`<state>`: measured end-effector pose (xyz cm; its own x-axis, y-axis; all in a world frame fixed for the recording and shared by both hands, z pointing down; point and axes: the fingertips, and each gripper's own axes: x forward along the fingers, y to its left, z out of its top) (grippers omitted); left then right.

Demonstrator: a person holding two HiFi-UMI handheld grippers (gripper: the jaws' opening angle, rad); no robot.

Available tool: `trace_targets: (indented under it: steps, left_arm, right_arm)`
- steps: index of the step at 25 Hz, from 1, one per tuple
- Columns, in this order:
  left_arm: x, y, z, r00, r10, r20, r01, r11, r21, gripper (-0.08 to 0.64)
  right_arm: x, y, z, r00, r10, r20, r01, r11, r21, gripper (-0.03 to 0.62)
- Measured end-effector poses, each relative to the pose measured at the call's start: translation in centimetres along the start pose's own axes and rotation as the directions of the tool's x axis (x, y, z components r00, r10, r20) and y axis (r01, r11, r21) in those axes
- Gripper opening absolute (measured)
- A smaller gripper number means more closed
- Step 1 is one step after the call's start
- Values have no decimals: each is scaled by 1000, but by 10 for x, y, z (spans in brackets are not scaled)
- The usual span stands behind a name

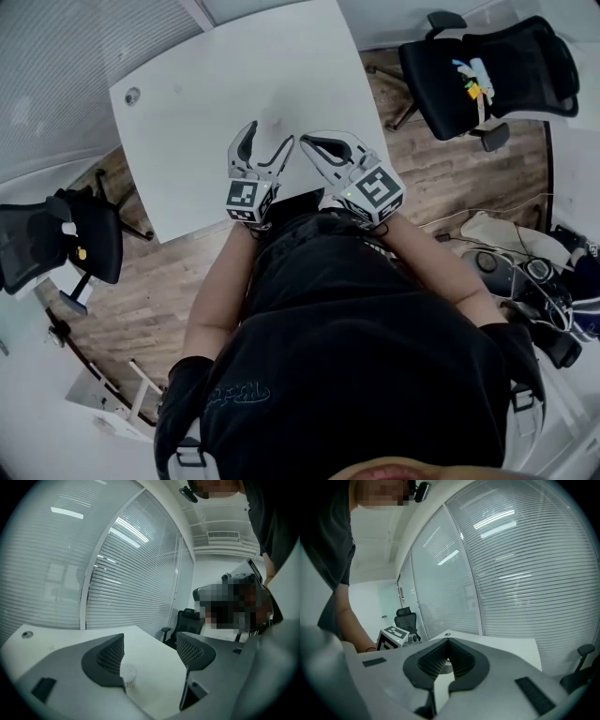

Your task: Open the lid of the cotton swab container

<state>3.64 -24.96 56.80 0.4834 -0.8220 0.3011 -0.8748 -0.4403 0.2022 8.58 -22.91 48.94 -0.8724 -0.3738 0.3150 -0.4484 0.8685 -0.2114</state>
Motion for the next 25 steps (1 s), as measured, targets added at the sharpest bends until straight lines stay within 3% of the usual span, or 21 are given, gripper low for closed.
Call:
trace_targets:
  steps: [19,25]
  left_arm:
    - [40,46,-77,989,-4,-146,9,999,34,350]
    - [51,50,-102,977,-32,-213,53,994,93,350]
  right_arm:
    - [24,-18,-7,997,-37,-68,38,999,20,21]
    - [30,-21,-13,995,-43,-95,45,999,19,21]
